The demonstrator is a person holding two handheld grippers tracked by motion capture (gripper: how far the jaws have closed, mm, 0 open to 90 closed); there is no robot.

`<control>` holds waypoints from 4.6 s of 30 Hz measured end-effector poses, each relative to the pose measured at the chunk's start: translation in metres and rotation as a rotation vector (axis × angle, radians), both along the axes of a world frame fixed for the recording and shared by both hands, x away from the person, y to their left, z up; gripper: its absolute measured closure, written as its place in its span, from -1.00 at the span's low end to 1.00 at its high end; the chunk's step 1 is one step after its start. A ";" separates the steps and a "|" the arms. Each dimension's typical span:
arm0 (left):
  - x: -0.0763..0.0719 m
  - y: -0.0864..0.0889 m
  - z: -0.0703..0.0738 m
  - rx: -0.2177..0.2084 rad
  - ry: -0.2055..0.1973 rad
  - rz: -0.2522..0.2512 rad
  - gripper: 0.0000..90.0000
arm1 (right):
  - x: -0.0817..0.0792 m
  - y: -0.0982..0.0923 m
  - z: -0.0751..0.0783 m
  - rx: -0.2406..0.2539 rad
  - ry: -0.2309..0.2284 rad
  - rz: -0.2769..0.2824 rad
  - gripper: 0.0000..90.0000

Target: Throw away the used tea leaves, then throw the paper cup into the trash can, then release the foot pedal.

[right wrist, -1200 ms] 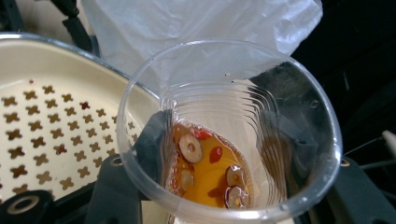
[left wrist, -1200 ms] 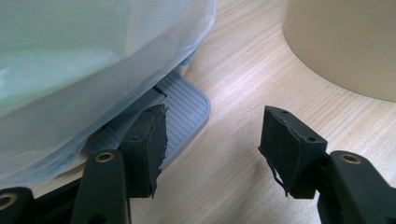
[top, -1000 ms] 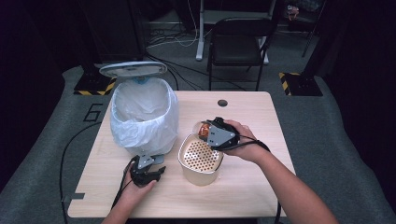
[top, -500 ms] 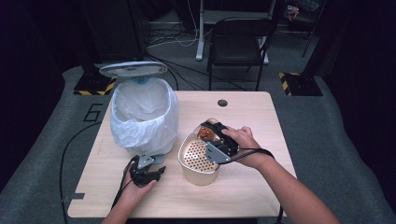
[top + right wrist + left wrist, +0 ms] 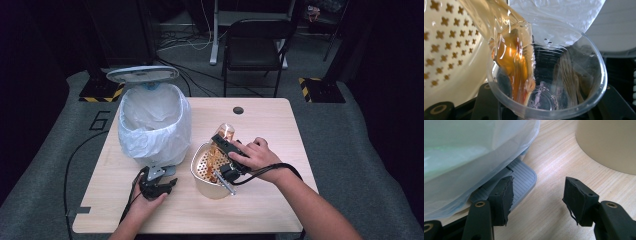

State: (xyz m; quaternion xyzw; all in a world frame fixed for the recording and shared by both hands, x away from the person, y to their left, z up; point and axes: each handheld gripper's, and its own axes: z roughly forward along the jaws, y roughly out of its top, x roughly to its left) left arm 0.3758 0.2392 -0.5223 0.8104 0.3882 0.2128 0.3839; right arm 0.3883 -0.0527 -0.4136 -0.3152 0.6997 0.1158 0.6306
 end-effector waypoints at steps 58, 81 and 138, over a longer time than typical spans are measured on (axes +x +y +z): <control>0.001 0.002 0.001 0.042 -0.013 -0.013 -0.09 | -0.010 0.000 0.010 -0.189 -0.339 0.086 0.08; 0.001 0.001 0.001 0.044 -0.013 -0.014 -0.09 | 0.005 -0.005 0.067 0.357 0.420 -0.017 0.08; 0.001 0.002 0.002 0.027 -0.001 -0.013 -0.09 | 0.110 0.143 0.141 0.859 1.376 -0.150 0.05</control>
